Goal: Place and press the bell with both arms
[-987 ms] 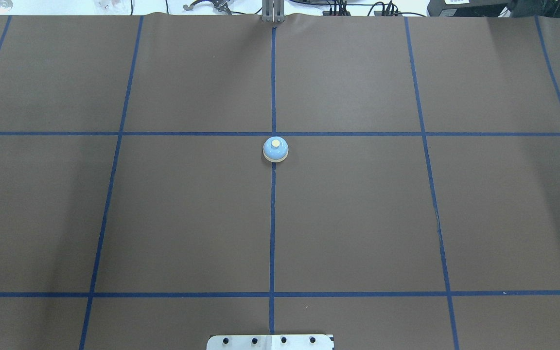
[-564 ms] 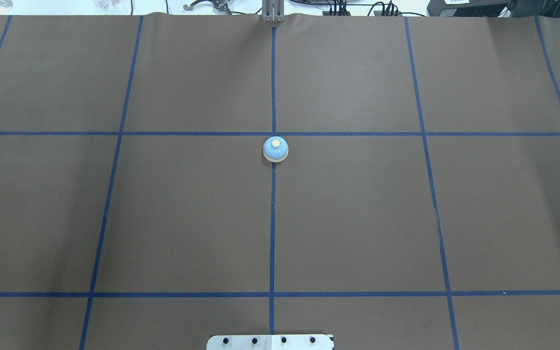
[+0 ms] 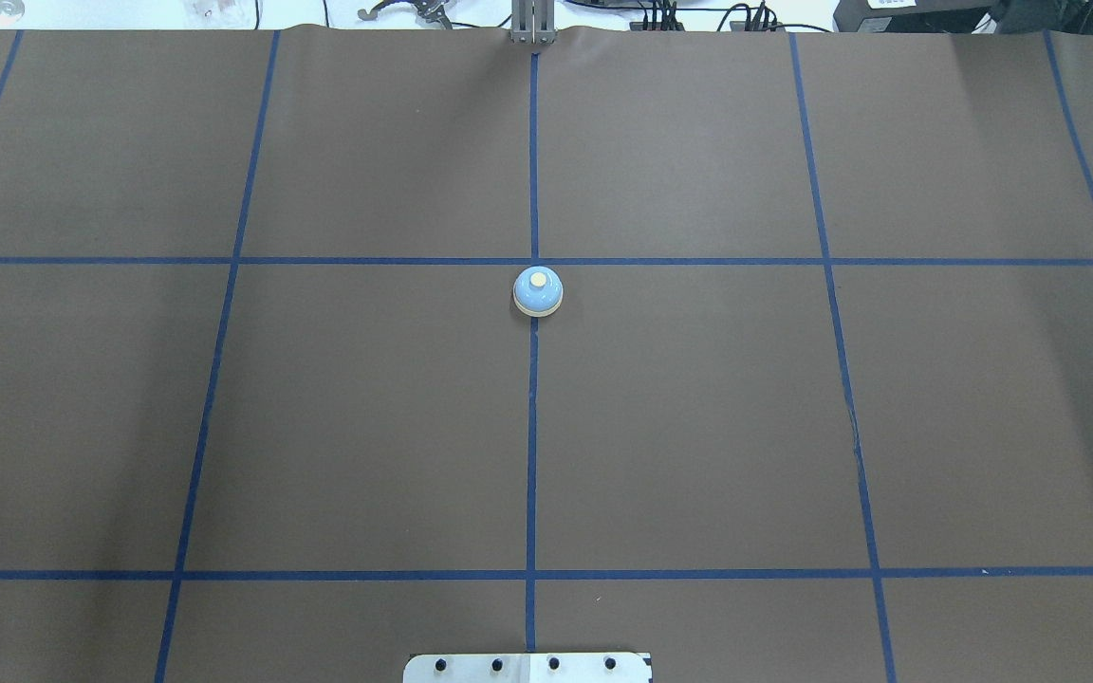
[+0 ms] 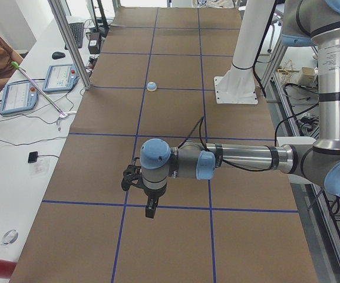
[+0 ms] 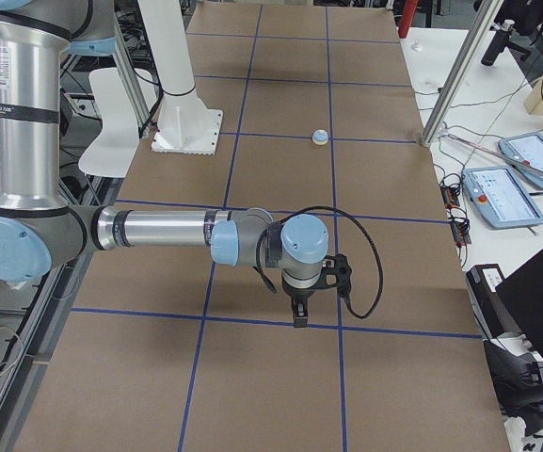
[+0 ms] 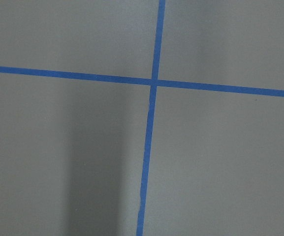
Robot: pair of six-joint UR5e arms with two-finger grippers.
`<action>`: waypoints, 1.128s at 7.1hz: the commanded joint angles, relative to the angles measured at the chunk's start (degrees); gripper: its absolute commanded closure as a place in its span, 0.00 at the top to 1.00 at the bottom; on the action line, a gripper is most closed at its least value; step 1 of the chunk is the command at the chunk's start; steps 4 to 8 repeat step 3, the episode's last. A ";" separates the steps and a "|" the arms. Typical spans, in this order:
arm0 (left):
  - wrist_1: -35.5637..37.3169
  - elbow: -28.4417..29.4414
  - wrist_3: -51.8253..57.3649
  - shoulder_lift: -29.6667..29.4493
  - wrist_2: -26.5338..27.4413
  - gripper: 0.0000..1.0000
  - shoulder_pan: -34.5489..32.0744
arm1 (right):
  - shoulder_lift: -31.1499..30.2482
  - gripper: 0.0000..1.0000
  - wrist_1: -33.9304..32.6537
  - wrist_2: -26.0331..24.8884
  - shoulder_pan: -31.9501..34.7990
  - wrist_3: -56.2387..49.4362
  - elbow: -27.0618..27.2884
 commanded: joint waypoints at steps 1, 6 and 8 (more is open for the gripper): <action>-0.02 0.00 0.09 0.00 0.03 1.00 0.00 | -0.01 1.00 0.00 -0.03 0.00 0.00 -0.14; -0.02 0.08 0.09 0.00 0.29 1.00 0.09 | -0.10 1.00 0.00 -0.03 0.00 0.00 -0.14; -0.02 0.08 0.09 0.00 0.29 1.00 0.09 | -0.10 1.00 0.00 -0.03 0.00 0.00 -0.14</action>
